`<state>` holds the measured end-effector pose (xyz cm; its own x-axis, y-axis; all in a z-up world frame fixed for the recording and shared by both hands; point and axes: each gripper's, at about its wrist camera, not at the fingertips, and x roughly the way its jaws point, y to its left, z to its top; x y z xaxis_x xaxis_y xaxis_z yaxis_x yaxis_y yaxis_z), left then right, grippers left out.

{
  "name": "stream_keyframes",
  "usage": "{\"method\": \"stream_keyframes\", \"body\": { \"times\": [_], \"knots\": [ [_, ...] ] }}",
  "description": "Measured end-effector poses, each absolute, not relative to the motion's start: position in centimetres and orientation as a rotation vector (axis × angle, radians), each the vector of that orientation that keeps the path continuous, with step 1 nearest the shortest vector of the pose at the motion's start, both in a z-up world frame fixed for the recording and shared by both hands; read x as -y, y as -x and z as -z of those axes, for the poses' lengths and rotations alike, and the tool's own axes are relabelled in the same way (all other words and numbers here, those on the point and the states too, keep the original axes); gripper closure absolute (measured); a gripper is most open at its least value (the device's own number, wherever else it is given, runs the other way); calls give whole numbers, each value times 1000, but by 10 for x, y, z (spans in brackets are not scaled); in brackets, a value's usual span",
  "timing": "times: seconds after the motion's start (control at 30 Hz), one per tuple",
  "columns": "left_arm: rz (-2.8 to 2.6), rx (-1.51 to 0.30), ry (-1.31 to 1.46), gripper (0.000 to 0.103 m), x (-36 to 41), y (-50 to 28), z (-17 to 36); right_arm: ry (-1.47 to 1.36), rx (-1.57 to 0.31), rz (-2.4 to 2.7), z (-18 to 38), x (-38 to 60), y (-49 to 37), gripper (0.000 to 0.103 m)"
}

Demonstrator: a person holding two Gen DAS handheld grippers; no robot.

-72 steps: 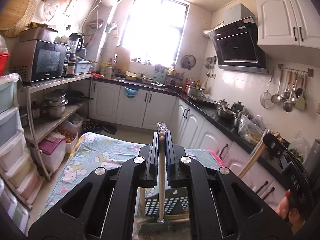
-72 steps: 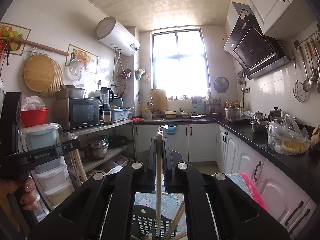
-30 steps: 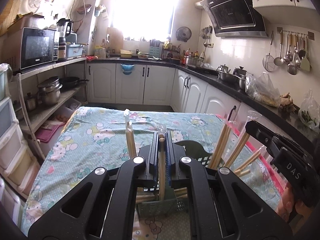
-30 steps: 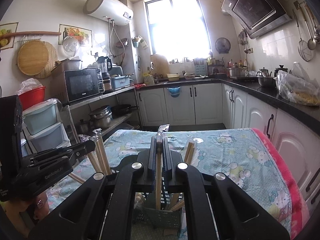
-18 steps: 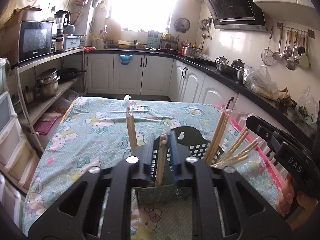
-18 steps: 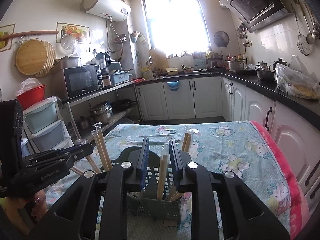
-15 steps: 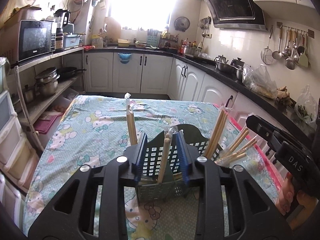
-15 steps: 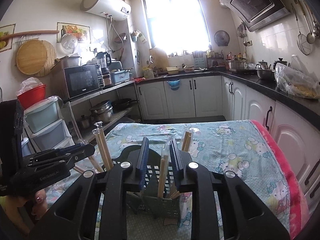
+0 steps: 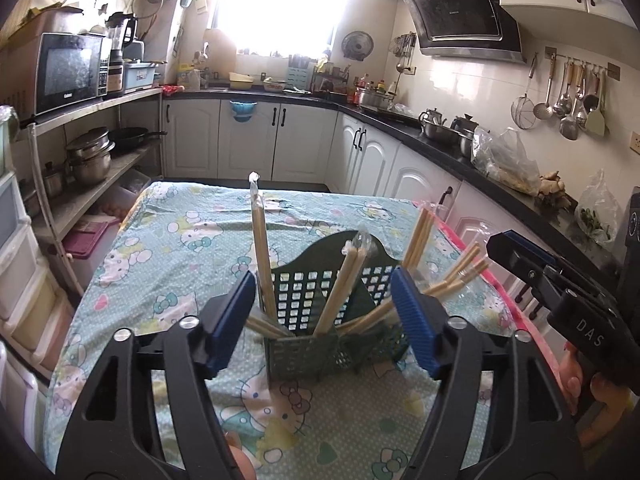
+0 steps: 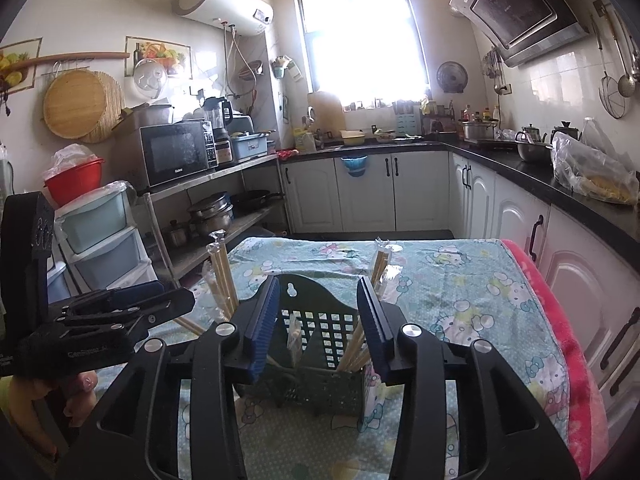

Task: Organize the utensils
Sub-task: 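Withdraw both open tools back from the green caddy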

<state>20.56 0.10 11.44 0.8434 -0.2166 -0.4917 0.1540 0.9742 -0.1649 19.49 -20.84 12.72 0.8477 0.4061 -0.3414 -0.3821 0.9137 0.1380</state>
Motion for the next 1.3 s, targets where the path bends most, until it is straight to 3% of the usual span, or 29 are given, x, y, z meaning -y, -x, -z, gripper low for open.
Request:
{"method": "stream_keyframes", "body": {
  "times": [0.43, 0.67, 1.1, 1.3],
  "knots": [
    [211, -538, 140, 11, -3, -170, -108, -49, -400, -417, -119, 212, -155, 43],
    [213, -541, 138, 11, -2, -151, -101, -51, -401, -403, -109, 213, -133, 30],
    [202, -577, 153, 11, -4, -129, -65, -31, -405, -368, -81, 211, -101, 18],
    [206, -586, 159, 11, -2, -119, -44, -50, -438, -372, -60, 211, -95, 17]
  ]
}}
